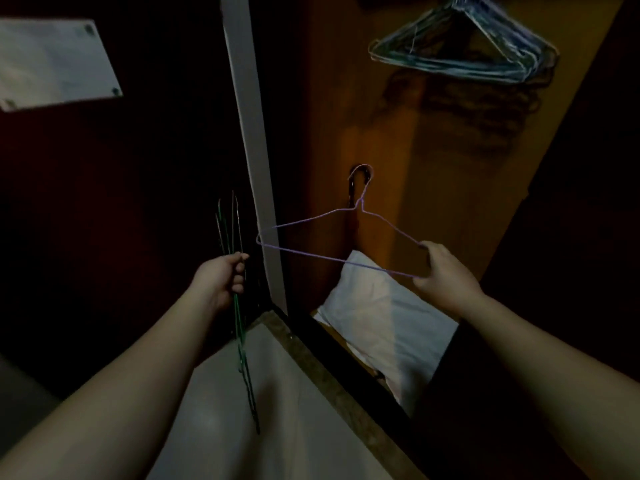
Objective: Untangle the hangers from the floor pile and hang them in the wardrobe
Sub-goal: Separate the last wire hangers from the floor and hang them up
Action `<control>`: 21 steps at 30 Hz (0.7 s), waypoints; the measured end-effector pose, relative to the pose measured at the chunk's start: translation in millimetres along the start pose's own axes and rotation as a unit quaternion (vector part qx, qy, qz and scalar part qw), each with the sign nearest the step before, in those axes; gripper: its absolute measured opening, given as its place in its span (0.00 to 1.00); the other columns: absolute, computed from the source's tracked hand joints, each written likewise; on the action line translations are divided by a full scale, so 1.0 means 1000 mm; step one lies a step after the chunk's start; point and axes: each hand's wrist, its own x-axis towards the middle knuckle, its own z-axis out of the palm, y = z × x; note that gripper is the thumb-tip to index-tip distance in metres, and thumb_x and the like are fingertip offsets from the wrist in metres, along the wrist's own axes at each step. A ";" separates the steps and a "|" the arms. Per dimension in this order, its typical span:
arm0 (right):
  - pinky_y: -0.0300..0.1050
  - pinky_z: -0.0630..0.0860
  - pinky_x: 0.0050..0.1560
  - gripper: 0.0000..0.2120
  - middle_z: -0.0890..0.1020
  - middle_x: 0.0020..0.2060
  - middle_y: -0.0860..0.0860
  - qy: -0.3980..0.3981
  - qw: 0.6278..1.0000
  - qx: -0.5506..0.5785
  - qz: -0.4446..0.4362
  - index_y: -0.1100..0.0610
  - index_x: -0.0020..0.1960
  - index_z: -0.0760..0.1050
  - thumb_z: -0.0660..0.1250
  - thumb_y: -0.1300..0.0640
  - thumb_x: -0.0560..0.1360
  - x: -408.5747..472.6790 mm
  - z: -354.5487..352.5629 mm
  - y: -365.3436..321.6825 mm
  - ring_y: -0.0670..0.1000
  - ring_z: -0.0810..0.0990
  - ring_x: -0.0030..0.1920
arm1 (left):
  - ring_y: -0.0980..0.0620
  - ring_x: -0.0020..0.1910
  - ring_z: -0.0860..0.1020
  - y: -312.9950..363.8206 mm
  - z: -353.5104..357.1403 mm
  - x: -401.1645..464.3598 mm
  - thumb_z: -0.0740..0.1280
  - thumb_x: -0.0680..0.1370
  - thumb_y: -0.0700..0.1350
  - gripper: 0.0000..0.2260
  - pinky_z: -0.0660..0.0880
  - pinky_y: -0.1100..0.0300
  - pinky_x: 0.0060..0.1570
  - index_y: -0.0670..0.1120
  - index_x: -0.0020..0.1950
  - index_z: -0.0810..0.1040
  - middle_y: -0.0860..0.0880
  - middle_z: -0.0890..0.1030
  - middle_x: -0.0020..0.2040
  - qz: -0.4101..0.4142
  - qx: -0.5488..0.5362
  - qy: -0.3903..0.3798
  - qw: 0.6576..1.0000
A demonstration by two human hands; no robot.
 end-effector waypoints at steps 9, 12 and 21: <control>0.53 0.72 0.63 0.38 0.69 0.69 0.54 0.111 0.989 -0.013 0.096 0.54 0.76 0.58 0.73 0.56 0.72 0.093 -0.024 -0.072 0.56 0.70 0.68 | 0.59 0.21 0.61 0.125 0.022 0.070 0.58 0.83 0.44 0.08 0.57 0.68 0.19 0.44 0.52 0.76 0.52 0.68 0.32 0.035 0.011 -0.153 0.988; 0.54 0.72 0.64 0.38 0.69 0.67 0.54 0.154 0.982 -0.017 0.111 0.54 0.76 0.59 0.74 0.56 0.72 0.116 -0.043 -0.091 0.56 0.70 0.67 | 0.59 0.20 0.62 0.156 0.037 0.082 0.58 0.83 0.45 0.08 0.58 0.68 0.19 0.45 0.53 0.76 0.52 0.70 0.31 0.059 0.018 -0.193 0.979; 0.56 0.69 0.67 0.38 0.69 0.67 0.55 0.298 0.944 -0.028 0.141 0.53 0.77 0.56 0.72 0.54 0.73 0.180 -0.125 -0.103 0.57 0.67 0.69 | 0.59 0.20 0.64 0.240 0.108 0.102 0.58 0.83 0.47 0.10 0.61 0.67 0.18 0.44 0.55 0.77 0.52 0.71 0.32 0.100 -0.010 -0.278 0.955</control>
